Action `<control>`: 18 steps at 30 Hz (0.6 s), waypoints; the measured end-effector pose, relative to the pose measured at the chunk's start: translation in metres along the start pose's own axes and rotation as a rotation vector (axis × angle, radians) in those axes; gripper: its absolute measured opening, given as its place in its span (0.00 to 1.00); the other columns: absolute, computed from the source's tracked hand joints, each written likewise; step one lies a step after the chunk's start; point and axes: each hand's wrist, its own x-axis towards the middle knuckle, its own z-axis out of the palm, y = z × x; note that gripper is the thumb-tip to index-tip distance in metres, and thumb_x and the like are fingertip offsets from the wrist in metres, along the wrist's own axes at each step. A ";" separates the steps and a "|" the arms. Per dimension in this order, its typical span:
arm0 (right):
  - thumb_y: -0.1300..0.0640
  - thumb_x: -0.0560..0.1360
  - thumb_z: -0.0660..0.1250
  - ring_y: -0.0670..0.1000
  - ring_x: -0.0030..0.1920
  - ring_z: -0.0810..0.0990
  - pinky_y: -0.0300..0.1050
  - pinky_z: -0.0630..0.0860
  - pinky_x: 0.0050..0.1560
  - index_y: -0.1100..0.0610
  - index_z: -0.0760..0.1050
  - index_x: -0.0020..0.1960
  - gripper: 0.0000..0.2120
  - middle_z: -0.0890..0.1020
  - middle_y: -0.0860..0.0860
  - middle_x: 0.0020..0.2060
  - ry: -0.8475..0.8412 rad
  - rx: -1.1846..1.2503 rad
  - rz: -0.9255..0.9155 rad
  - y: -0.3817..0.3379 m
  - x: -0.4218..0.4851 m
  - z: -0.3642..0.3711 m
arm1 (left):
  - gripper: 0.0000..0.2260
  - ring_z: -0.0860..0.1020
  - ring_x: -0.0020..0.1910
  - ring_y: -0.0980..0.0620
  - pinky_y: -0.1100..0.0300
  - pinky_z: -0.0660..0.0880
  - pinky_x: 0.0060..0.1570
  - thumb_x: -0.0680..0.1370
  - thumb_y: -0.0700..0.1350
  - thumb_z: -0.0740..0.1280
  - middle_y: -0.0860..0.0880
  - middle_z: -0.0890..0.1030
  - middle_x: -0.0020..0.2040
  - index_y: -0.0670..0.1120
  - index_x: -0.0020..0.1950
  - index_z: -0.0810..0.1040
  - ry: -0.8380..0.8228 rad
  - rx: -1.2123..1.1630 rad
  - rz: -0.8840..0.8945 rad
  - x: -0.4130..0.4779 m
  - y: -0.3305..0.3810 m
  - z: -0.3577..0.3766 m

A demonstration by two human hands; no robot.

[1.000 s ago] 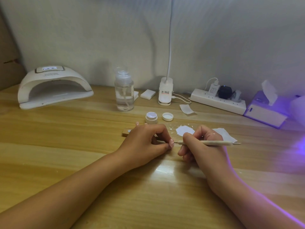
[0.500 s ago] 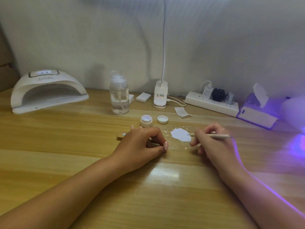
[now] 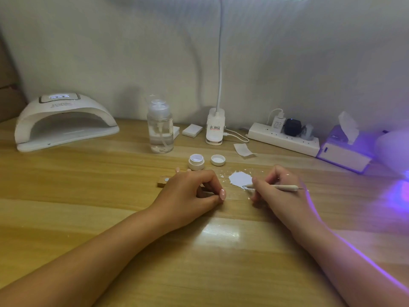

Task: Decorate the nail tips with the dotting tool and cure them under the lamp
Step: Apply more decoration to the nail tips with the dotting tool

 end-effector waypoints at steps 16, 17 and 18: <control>0.54 0.75 0.72 0.48 0.26 0.78 0.37 0.74 0.27 0.57 0.72 0.42 0.11 0.83 0.54 0.29 -0.133 0.545 0.009 -0.028 -0.035 0.021 | 0.06 0.76 0.34 0.67 0.33 0.66 0.63 0.73 0.49 0.75 0.69 0.78 0.35 0.55 0.39 0.79 -0.013 -0.064 0.006 0.000 0.005 -0.006; 0.55 0.75 0.72 0.48 0.27 0.80 0.37 0.76 0.28 0.58 0.71 0.41 0.12 0.83 0.55 0.29 -0.139 0.530 0.006 -0.027 -0.036 0.023 | 0.06 0.76 0.34 0.67 0.34 0.66 0.63 0.73 0.49 0.74 0.69 0.78 0.35 0.55 0.39 0.79 -0.013 -0.061 0.007 0.000 0.005 -0.006; 0.56 0.75 0.72 0.47 0.28 0.80 0.37 0.76 0.29 0.59 0.70 0.40 0.12 0.84 0.55 0.29 -0.137 0.521 0.003 -0.027 -0.036 0.023 | 0.06 0.76 0.34 0.66 0.34 0.66 0.63 0.73 0.49 0.74 0.69 0.78 0.35 0.56 0.39 0.79 -0.014 -0.057 0.006 0.000 0.005 -0.006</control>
